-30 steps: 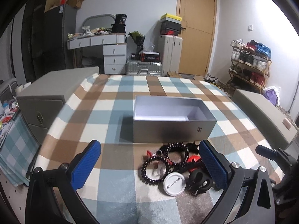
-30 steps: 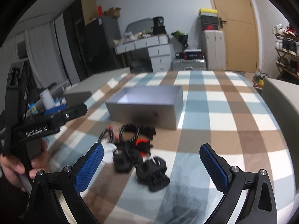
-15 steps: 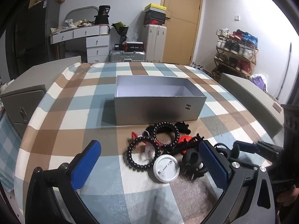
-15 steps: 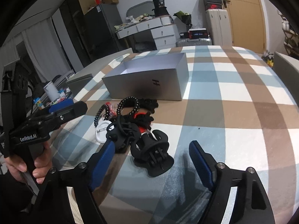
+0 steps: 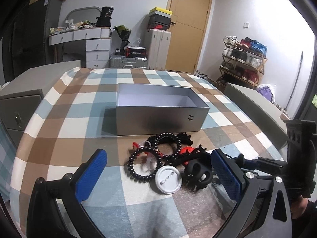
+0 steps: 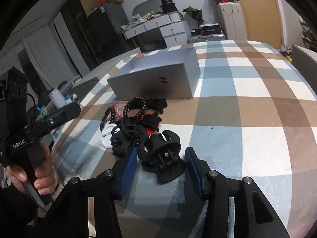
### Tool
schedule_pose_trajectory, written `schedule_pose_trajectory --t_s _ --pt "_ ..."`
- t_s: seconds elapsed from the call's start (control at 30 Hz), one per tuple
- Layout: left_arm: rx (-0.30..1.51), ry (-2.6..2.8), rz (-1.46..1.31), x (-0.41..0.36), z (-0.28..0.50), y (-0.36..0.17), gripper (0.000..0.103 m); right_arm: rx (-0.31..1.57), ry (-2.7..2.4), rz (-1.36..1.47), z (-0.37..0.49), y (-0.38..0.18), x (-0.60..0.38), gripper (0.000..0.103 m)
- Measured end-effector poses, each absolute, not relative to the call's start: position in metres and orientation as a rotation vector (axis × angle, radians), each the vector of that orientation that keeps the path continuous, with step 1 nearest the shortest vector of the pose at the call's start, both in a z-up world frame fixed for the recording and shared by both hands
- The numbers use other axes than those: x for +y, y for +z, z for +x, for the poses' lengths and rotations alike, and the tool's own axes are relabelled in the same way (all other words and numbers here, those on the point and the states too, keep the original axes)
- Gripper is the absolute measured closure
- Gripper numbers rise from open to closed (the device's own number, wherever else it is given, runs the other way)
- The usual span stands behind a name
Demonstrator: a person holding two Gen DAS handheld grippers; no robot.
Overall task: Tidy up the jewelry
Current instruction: 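Grasp a black claw clip with the right tool while the left tool grasps another black claw clip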
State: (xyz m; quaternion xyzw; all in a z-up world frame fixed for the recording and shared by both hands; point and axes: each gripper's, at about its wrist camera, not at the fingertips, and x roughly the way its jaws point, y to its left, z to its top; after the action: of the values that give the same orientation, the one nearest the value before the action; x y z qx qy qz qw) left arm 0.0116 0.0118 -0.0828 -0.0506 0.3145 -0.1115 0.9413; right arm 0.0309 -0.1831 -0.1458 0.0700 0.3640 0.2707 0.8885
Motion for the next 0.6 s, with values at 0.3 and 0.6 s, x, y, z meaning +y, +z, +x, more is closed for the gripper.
schedule_pose_trajectory --t_s 0.3,0.6 --pt "0.737 -0.357 -0.103 -0.011 0.023 -0.089 0.001 0.724 0.557 0.163 0.023 -0.141 -0.196 0.060" --pt "0.820 -0.406 0.016 -0.043 0.032 -0.095 0.012 0.685 0.525 0.213 0.019 -0.137 -0.219 0.060"
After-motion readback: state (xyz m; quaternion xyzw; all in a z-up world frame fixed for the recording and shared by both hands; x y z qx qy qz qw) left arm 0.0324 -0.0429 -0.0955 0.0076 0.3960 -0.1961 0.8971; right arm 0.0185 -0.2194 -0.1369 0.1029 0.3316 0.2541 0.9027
